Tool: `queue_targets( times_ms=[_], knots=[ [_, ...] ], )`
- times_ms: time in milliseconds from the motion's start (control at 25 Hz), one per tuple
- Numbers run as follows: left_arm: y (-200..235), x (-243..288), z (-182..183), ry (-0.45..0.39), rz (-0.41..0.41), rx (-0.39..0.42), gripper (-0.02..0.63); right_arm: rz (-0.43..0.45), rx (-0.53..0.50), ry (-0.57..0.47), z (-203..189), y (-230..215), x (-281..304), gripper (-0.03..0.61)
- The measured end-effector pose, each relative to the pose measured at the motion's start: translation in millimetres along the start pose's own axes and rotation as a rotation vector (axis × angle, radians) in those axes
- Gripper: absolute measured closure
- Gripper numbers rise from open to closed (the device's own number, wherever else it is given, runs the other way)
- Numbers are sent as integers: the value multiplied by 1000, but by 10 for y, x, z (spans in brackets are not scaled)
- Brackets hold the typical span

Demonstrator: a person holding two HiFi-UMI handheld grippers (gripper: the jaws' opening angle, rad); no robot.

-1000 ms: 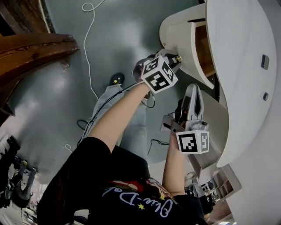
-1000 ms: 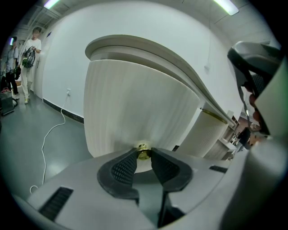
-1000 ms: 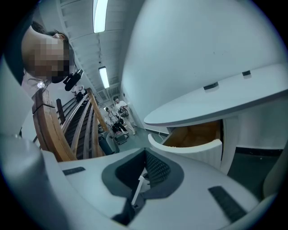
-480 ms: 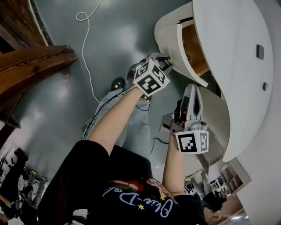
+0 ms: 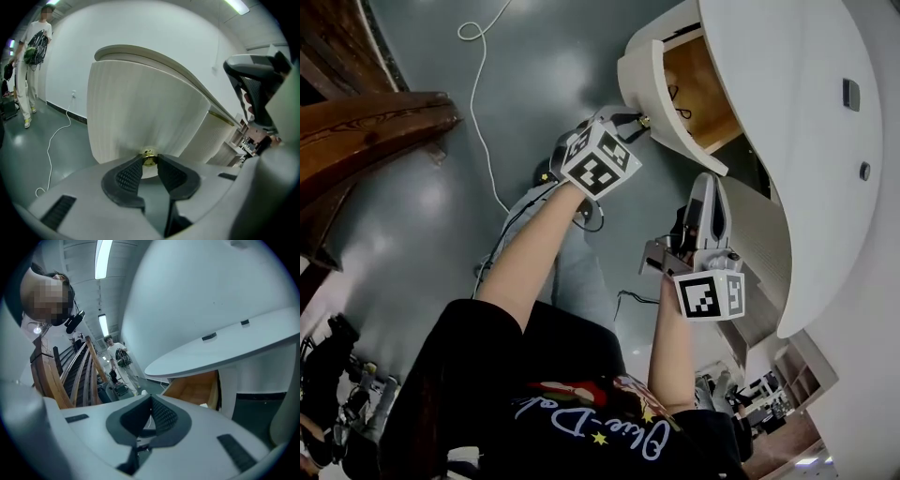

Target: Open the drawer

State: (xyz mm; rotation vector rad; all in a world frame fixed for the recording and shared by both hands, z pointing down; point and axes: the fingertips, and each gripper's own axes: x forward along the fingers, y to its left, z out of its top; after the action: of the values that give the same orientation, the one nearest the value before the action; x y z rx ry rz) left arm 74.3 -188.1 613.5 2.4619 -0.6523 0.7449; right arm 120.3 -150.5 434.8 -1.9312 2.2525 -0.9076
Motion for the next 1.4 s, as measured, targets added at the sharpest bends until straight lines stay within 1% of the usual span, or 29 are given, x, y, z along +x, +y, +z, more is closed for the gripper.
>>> queue_targets(
  times_ms=[240, 480, 640, 720, 880, 1280, 1400],
  knots=[
    [-35, -139, -178, -3, 33, -6, 514, 7, -10, 4, -101, 12, -250, 580],
    [-40, -209, -226, -15, 32, 6, 515, 14, -11, 4, -122, 36, -341, 580],
    [-47, -337, -388, -8, 41, -2, 514, 18, -18, 4, -224, 130, -439, 580],
    [-59, -397, -406, -7, 42, -1, 514, 20, -18, 3, -225, 174, -480, 580],
    [-71, -401, -403, 0, 43, -2, 514, 24, -19, 8, -214, 177, -497, 580],
    [-112, -562, -598, 10, 40, -5, 514, 46, -32, 15, -306, 335, -544, 580],
    [-111, -583, -607, 11, 37, -2, 515, 53, -32, 18, -315, 365, -530, 580]
  ],
)
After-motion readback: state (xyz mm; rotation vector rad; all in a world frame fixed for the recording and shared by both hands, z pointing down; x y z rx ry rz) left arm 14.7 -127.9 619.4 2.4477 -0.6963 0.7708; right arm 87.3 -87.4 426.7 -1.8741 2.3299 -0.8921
